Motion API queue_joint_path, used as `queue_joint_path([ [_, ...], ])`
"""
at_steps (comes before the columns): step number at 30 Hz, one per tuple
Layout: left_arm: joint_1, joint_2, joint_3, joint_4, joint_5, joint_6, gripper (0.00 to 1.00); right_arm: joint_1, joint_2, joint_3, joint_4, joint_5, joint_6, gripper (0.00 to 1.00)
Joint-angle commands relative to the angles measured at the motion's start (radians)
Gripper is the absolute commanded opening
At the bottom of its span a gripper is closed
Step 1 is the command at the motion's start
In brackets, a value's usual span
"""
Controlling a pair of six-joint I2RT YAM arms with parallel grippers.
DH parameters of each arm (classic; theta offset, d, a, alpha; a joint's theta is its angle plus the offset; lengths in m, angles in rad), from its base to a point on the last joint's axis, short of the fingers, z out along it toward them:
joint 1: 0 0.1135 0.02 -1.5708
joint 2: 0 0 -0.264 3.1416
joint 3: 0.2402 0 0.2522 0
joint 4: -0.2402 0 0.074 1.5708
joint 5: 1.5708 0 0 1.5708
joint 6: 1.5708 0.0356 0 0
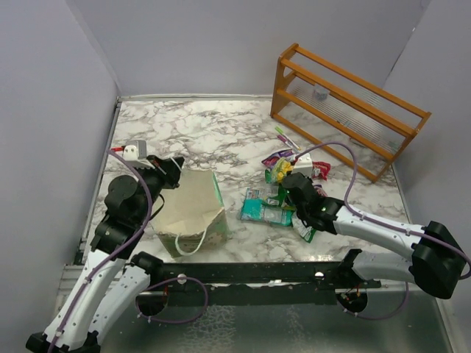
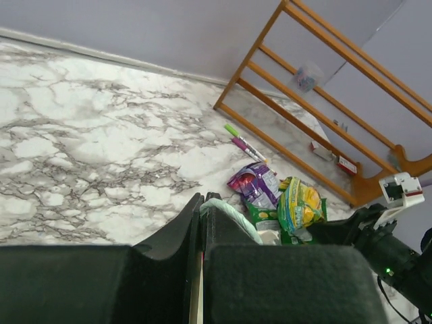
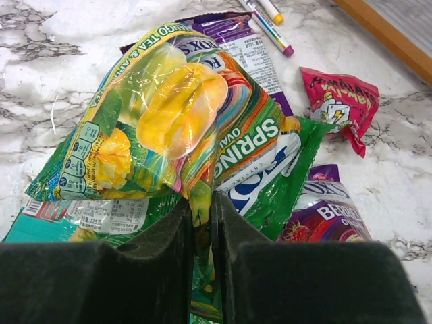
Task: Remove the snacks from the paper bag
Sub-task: Adjust the paper bag at the center of the board, then reset both arms
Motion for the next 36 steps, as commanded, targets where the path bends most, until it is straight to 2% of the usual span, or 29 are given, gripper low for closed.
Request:
queue_joint_path([
  [1, 0.005, -0.085, -0.008, 0.046, -0.070, 0.029, 0.00, -0.003, -0.010, 0.000, -0.017, -0.046, 0.033, 0.15],
  [8, 0.005, -0.082, 0.021, -0.018, -0.172, 0.098, 0.00, -0.002, 0.000, 0.003, -0.029, -0.058, 0.073, 0.22],
  [10, 0.005, -0.073, 0.032, -0.043, -0.203, 0.101, 0.05, -0.002, -0.008, 0.007, -0.038, -0.057, 0.071, 0.24],
  [13, 0.005, -0.067, 0.051, -0.046, -0.212, 0.128, 0.23, -0.001, -0.031, 0.017, -0.053, -0.041, 0.054, 0.30],
  [14, 0.005, -0.067, 0.059, -0.046, -0.214, 0.138, 0.31, -0.002, -0.041, 0.021, -0.062, -0.035, 0.054, 0.32],
  [15, 0.005, -0.066, 0.068, -0.046, -0.216, 0.147, 0.40, -0.001, -0.052, 0.029, -0.067, -0.032, 0.050, 0.37],
  [20, 0.005, -0.057, 0.121, -0.050, -0.207, 0.185, 0.67, -0.001, -0.113, 0.045, -0.077, -0.046, 0.032, 0.53],
  [23, 0.005, -0.050, 0.160, -0.058, -0.191, 0.194, 0.90, -0.001, -0.141, 0.062, -0.091, -0.060, 0.012, 0.63],
  [25, 0.005, -0.044, 0.191, -0.066, -0.177, 0.198, 0.98, -0.001, -0.164, 0.080, -0.115, -0.067, -0.001, 0.66],
  [31, 0.005, -0.033, 0.289, -0.067, -0.165, 0.259, 0.99, -0.001, -0.277, 0.172, -0.169, -0.137, -0.125, 0.96],
  [33, 0.005, -0.029, 0.321, -0.058, -0.177, 0.298, 0.99, -0.001, -0.325, 0.205, -0.154, -0.113, -0.142, 1.00],
  [36, 0.005, -0.015, 0.385, -0.055, -0.193, 0.378, 0.99, -0.002, -0.361, 0.316, -0.207, -0.018, -0.142, 0.99],
])
